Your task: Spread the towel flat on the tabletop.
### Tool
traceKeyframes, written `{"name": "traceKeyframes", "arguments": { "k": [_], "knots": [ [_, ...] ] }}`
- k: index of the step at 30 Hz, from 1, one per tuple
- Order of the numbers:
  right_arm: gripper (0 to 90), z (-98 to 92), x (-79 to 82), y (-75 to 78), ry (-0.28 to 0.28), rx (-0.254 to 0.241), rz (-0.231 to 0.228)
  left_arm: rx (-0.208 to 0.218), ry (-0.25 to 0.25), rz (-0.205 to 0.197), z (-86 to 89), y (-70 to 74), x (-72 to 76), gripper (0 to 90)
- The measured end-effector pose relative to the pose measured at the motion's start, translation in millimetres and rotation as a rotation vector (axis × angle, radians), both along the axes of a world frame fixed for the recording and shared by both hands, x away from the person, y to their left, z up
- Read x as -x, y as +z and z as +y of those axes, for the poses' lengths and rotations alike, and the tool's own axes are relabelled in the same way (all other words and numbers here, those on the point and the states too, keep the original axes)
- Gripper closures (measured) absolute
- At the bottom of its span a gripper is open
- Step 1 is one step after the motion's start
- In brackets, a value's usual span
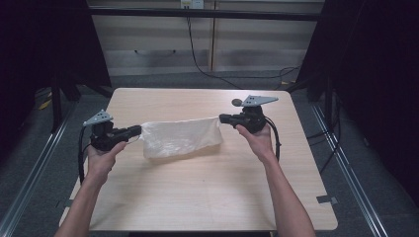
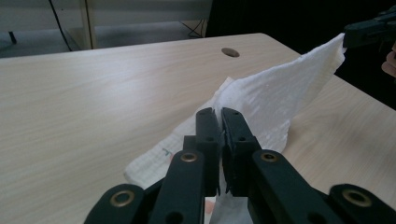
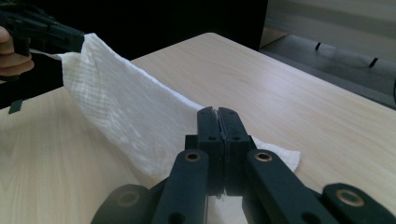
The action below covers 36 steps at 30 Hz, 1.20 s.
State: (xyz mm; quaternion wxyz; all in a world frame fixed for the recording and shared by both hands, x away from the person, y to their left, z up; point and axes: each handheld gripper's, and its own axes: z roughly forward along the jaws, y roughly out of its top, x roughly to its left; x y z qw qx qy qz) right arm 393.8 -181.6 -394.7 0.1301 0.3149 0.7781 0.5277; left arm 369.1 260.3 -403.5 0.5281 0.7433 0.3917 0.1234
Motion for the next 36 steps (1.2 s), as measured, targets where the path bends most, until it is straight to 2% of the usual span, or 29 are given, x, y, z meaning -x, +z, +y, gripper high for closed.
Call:
{"name": "traceKeyframes", "arguments": {
  "k": [4,8,12,19,21,25,28,32,34,36],
  "knots": [
    [89.4,-5.8,1.8,10.8,-0.005,0.004,-0.017,-0.024,-0.012,-0.023,-6.0,12.7,-3.9,86.4],
    [89.4,-14.0,1.9,24.9,-0.014,-0.002,-0.037,-0.014,-0.026,-0.041,-10.8,27.7,-11.8,86.4],
    [89.5,-22.8,-1.0,41.9,-0.034,0.002,-0.056,-0.016,-0.033,-0.049,-19.2,42.9,-24.6,86.4],
    [89.5,-34.5,-6.2,77.0,-0.053,0.001,-0.104,-0.036,-0.032,-0.095,-32.0,73.8,-48.4,86.4],
    [89.5,-36.1,-12.5,83.1,-0.062,0.036,-0.099,-0.057,-0.021,-0.099,-35.6,77.1,-58.0,86.4],
    [89.5,-41.5,-24.3,90.2,-0.080,0.073,-0.087,-0.028,-0.026,-0.105,-44.7,79.2,-73.1,86.5],
    [89.5,-49.7,-34.8,93.9,-0.110,0.057,-0.075,-0.036,-0.024,-0.109,-54.9,83.0,-84.8,86.5],
    [89.5,-60.7,-46.1,103.9,-0.151,0.025,-0.078,-0.036,-0.028,-0.132,-66.1,103.2,-96.6,86.5],
    [89.5,-64.7,-47.8,109.9,-0.161,0.004,-0.083,-0.030,-0.029,-0.136,-69.4,110.7,-99.6,86.5],
    [89.5,-68.3,-45.7,112.2,-0.162,-0.009,-0.089,-0.032,-0.048,-0.148,-72.7,112.6,-96.0,86.4]
  ]
}}
